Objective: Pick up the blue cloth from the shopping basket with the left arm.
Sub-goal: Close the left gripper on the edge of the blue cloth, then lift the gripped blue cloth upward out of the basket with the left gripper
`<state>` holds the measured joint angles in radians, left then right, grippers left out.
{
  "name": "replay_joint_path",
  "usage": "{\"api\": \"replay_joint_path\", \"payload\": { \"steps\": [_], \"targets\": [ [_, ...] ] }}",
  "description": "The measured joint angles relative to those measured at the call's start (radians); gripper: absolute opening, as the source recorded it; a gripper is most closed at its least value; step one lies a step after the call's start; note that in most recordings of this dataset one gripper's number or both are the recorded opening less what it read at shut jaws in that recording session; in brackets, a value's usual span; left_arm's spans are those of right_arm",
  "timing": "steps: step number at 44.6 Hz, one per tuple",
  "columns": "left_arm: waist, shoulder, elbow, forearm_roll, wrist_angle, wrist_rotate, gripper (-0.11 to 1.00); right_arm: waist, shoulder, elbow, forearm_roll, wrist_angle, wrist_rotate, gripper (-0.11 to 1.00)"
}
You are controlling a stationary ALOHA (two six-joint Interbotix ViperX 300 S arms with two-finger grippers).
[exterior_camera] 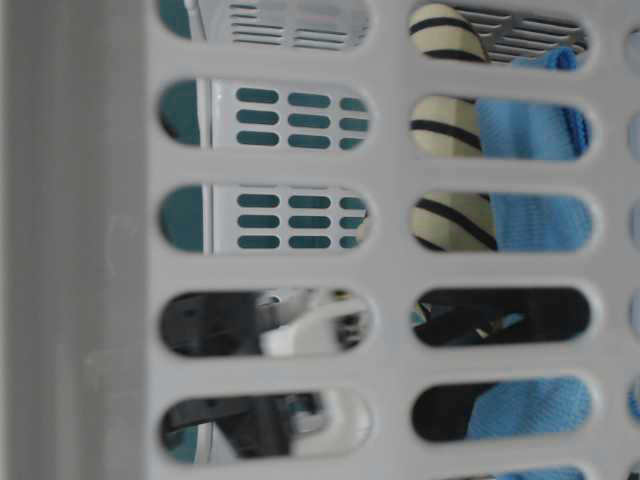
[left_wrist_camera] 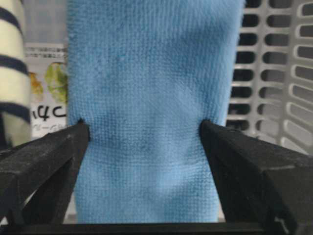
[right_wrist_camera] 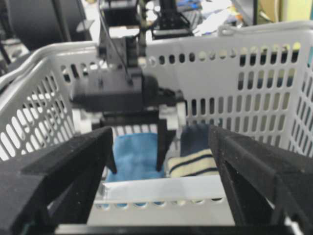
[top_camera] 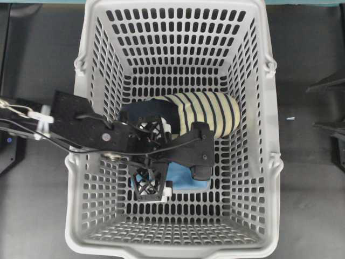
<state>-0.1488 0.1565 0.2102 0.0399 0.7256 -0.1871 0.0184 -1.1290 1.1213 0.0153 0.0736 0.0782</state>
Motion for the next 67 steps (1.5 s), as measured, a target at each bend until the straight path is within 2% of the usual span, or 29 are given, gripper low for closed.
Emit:
{"api": "replay_joint_path", "payload": {
  "steps": [5,9,12,18,21,26,33,39,47,51,56,67],
  "targets": [
    [0.000,0.002,0.000,0.000,0.000,0.000,0.86,0.000,-0.003,0.000,0.000,0.000,0.000,0.76],
    [-0.002,0.002,0.003,0.000,-0.002,0.003,0.76,0.000,-0.006,0.002,0.000,0.002,0.000,0.76],
    [0.000,0.002,0.003,0.002,-0.002,0.006,0.63,0.000,-0.006,0.005,0.000,0.002,0.000,0.76],
    [-0.003,0.000,0.003,0.000,0.002,0.011,0.25,0.000,-0.008,0.008,0.000,0.003,0.000,0.76],
    [-0.005,-0.002,-0.003,0.000,0.003,0.018,0.12,0.000,-0.008,0.008,0.000,0.003,0.000,0.76],
    [-0.006,-0.015,-0.029,0.000,0.015,0.032,0.12,0.000,-0.008,0.008,0.000,0.003,-0.003,0.76],
    [-0.006,-0.060,-0.138,0.000,0.087,0.041,0.12,0.000,-0.008,0.008,0.000,0.003,-0.003,0.76],
    [-0.006,-0.089,-0.265,0.002,0.232,0.041,0.12,0.000,-0.008,0.011,0.000,0.006,-0.002,0.76],
    [-0.005,-0.092,-0.494,0.002,0.503,0.055,0.12,0.000,-0.008,0.012,-0.002,0.012,-0.003,0.76],
    [-0.006,-0.091,-0.575,0.002,0.584,0.055,0.12,0.000,-0.008,0.014,0.000,0.014,-0.002,0.76],
    [-0.006,-0.080,-0.618,0.000,0.635,0.055,0.12,0.000,-0.008,0.015,0.000,0.014,-0.002,0.76],
    [-0.005,-0.069,-0.620,0.002,0.649,0.055,0.12,0.000,-0.008,0.015,0.000,0.011,-0.003,0.76]
  ]
}}
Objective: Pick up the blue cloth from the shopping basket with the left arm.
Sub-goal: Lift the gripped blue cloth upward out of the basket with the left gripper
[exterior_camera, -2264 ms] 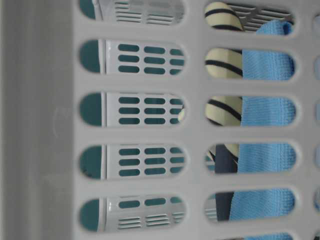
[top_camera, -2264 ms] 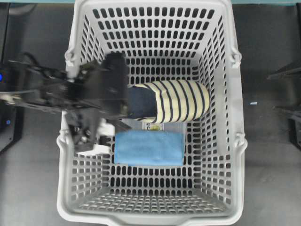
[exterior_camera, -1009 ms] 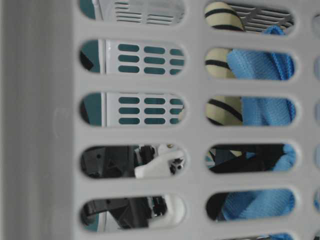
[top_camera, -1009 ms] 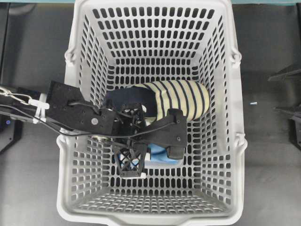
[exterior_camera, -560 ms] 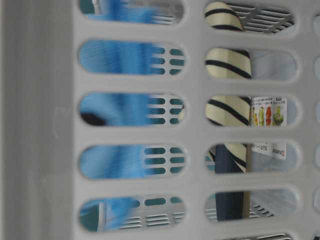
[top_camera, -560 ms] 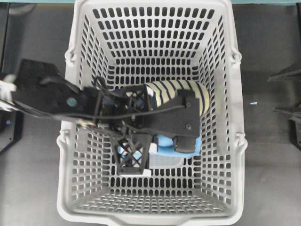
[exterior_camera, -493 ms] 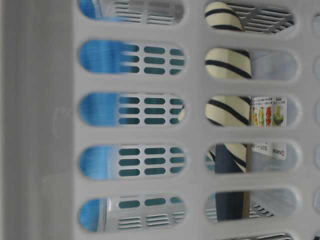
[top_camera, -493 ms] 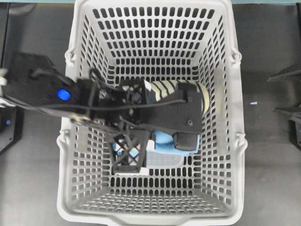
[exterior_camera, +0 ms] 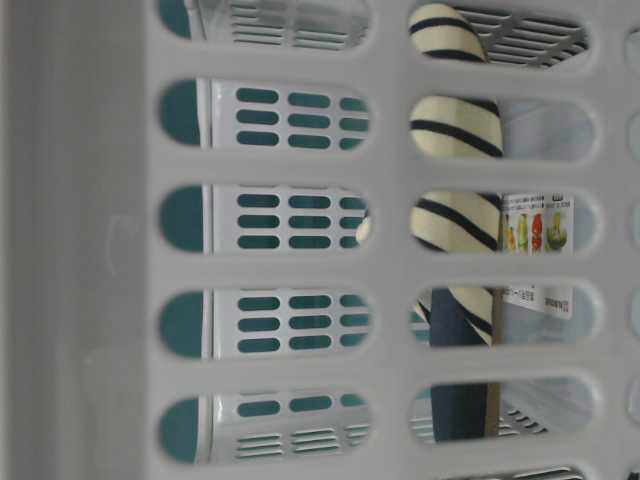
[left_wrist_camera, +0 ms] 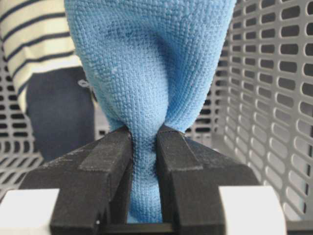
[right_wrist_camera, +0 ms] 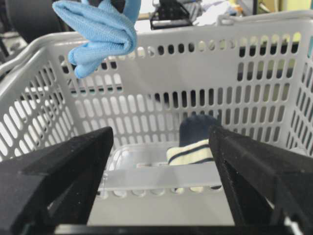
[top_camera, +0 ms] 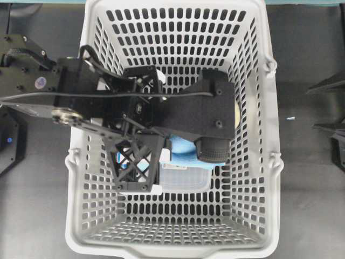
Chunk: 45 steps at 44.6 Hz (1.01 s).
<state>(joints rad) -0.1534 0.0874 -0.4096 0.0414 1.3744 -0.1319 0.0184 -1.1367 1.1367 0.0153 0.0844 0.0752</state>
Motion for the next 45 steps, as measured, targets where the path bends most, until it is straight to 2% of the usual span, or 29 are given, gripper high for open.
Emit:
{"api": "replay_joint_path", "payload": {
  "steps": [45],
  "targets": [
    [0.002,0.011,0.000,0.000,0.002,0.000,0.12,0.000,-0.005,0.009,0.000,-0.017,0.002,0.76]
  ]
}}
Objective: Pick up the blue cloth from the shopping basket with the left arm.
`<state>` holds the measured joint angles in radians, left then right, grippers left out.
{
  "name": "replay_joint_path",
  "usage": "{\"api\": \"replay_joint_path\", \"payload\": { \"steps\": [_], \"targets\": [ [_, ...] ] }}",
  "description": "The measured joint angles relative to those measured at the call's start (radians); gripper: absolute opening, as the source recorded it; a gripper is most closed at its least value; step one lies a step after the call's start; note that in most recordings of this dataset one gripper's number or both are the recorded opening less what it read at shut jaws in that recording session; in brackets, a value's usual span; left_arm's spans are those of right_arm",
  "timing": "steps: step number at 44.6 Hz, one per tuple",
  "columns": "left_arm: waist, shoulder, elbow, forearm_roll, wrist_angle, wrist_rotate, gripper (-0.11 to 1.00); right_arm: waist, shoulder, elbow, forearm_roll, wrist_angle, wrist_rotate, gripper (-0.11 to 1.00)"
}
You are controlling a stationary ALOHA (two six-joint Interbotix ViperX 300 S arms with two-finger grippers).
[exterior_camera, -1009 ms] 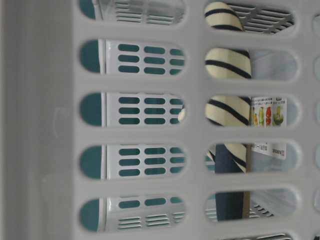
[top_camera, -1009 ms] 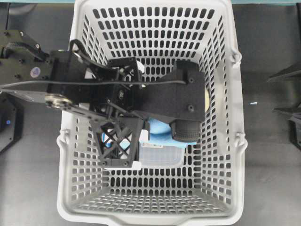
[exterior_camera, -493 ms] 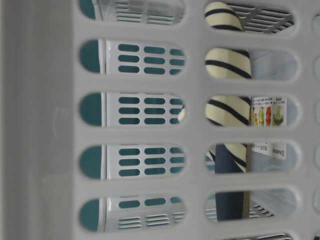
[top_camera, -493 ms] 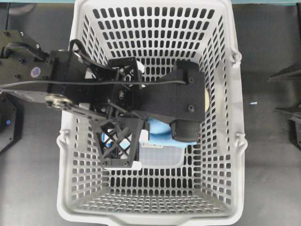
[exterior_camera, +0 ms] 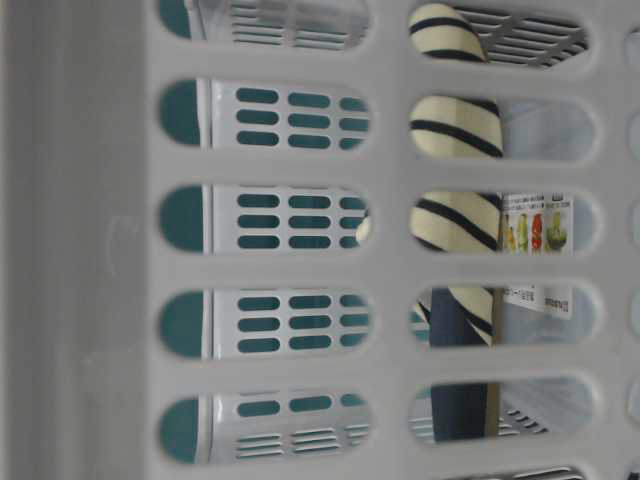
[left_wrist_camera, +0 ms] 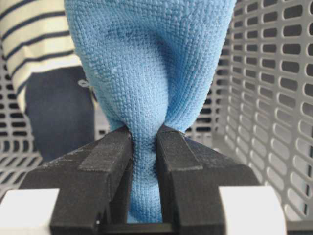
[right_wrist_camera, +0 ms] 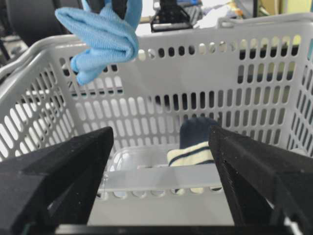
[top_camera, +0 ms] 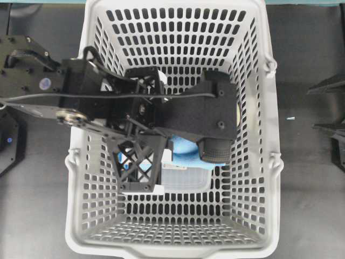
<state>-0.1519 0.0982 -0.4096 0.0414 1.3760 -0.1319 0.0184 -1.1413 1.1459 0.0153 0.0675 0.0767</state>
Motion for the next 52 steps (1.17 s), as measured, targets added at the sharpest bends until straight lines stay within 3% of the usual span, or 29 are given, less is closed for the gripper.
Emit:
{"api": "replay_joint_path", "payload": {
  "steps": [52],
  "targets": [
    [0.005,0.009,0.017,0.000,0.002,0.000,0.12,0.002,-0.017,0.038,0.000,-0.025,0.002,0.76]
  ]
}}
